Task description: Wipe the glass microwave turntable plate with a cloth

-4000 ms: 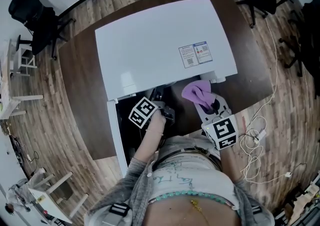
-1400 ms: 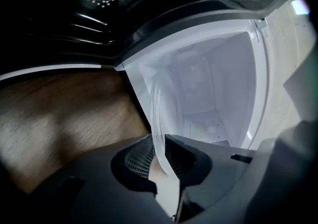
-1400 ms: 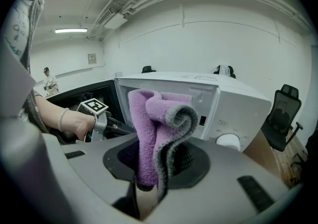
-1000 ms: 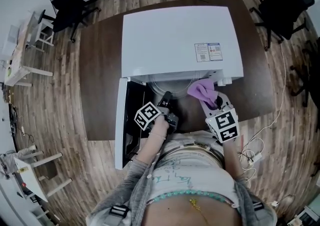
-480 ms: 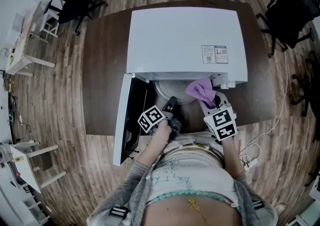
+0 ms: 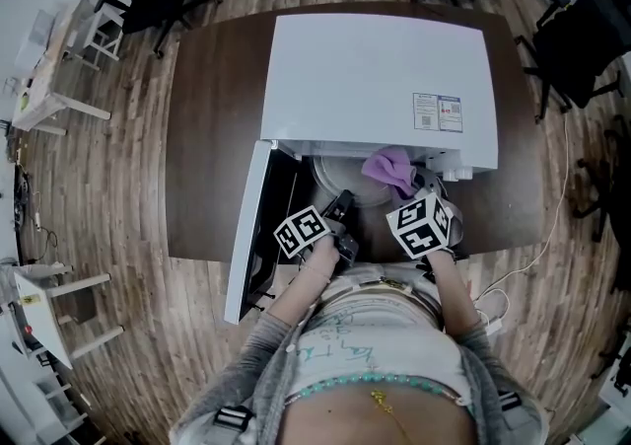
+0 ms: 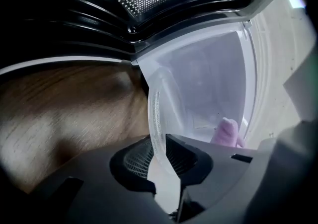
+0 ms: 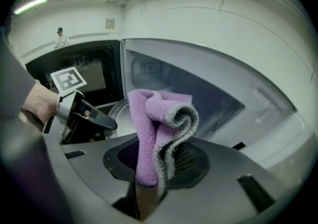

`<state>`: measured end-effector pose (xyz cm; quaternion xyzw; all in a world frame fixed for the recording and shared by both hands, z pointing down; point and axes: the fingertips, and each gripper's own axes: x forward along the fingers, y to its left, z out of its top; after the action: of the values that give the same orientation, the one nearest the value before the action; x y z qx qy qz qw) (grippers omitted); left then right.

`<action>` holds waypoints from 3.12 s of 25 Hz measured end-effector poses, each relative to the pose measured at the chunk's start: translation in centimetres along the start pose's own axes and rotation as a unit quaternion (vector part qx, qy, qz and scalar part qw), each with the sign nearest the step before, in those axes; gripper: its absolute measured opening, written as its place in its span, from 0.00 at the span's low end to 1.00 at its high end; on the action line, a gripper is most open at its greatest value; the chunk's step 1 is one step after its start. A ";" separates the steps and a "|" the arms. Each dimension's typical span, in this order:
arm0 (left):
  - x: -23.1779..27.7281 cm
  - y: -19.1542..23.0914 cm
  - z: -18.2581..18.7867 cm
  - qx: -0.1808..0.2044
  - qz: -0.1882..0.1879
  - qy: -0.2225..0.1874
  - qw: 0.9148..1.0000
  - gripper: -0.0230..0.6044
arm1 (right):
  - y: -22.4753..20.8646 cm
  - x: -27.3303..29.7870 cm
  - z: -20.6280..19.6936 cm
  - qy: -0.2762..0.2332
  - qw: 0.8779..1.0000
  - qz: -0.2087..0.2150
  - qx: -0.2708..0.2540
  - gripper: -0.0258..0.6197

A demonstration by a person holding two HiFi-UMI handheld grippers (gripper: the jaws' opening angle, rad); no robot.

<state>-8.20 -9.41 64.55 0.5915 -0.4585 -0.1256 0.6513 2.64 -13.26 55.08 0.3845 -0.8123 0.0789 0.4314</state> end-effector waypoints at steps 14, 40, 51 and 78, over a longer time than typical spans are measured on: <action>-0.6 1.2 -0.1 0.002 0.002 0.020 1.000 0.18 | 1.1 6.5 -1.0 0.126 0.981 -0.050 -0.139 0.22; -0.1 1.5 -0.4 0.017 0.011 0.049 0.999 0.18 | 2.5 8.5 -1.2 0.156 0.942 -0.079 -0.286 0.22; 0.0 1.7 -0.7 0.024 0.013 0.061 0.998 0.19 | 4.0 9.5 0.8 0.127 0.944 -0.068 -0.296 0.22; -0.3 1.9 -0.2 0.021 0.011 0.058 0.998 0.19 | 1.0 8.7 -1.1 0.157 0.949 -0.102 -0.252 0.22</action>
<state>-8.93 -8.52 66.15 0.6063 -0.4284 -0.0744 0.6659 -0.28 -16.90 62.57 0.3267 -0.6844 -0.1137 0.6418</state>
